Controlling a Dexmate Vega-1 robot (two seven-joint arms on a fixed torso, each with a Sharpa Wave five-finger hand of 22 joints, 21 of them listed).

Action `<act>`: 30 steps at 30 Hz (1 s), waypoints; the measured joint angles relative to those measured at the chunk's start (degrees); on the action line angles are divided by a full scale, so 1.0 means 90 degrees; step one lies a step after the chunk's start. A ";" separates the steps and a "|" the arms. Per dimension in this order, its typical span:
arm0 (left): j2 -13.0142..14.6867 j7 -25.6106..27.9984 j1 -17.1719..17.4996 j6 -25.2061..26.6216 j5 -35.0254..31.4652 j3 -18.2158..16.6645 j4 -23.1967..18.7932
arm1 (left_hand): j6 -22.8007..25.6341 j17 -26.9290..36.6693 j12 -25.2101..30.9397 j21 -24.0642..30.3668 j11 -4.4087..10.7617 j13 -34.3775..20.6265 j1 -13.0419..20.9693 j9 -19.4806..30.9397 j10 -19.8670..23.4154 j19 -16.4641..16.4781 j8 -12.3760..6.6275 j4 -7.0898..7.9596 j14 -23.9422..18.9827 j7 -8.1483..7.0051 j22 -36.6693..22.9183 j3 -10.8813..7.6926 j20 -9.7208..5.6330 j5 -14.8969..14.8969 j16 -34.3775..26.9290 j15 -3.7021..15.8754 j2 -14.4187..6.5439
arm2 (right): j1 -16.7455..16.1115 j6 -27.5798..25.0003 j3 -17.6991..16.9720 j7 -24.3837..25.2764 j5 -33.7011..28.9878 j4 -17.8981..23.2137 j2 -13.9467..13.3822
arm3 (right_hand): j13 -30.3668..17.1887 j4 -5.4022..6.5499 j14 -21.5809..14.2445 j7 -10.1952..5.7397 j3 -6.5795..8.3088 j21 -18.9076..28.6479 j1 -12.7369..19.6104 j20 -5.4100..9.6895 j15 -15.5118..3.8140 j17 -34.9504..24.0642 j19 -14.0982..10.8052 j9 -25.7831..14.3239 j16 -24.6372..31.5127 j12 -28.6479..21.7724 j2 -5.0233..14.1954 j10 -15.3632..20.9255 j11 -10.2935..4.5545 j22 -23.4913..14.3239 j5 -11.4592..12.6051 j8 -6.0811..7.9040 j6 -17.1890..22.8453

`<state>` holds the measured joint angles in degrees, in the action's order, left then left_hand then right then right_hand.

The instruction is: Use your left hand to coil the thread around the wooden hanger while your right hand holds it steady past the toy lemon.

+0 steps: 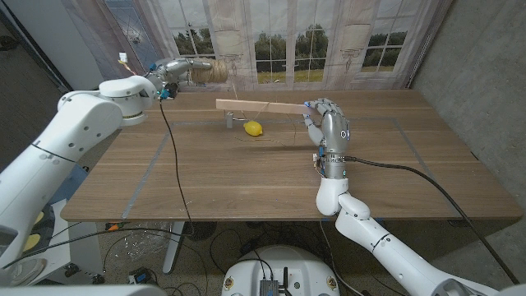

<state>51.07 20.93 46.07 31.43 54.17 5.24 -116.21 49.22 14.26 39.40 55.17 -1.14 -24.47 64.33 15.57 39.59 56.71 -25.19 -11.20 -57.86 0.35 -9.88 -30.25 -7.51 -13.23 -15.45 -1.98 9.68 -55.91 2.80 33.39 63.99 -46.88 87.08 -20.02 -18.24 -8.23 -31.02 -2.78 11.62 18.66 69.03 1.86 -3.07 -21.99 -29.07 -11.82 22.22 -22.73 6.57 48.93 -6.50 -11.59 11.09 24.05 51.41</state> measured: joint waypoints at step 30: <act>0.0287 -0.1270 -0.0569 -0.0788 -0.0481 0.0564 -0.0733 | 0.0045 0.0033 0.0000 0.0039 0.0003 0.0000 0.0000 0.0000 -0.0003 0.0001 0.0039 0.0001 -0.0009 -0.0001 0.0000 0.0001 0.0000 0.0027 0.0042 0.0006 0.0000 | 0.0613 -0.1505 0.1019 -0.0475 0.0705 -0.0104 -0.0351 | 0.0003 -0.0002 0.0001 0.0000 -0.0075 0.0022 0.0134 -0.0002 0.0000 -0.0026 0.0001 0.0000 -0.0024 0.0046 -0.0032 -0.0003 0.0004 0.0001 -0.0008 0.0021 0.0000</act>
<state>53.66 9.50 40.95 24.34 49.84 10.31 -122.81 49.63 14.56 39.40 55.53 -1.11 -24.47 64.33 15.57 39.56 56.71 -24.83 -11.19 -57.94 0.34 -9.88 -30.24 -7.52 -12.99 -15.07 -1.92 9.68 -50.39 -10.74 42.56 59.71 -40.53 86.15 -23.18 -18.21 -8.25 -31.02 -2.78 10.95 18.86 70.23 1.84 -3.06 -22.22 -29.06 -11.82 22.00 -22.31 6.29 48.90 -6.46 -11.59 11.02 24.24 51.41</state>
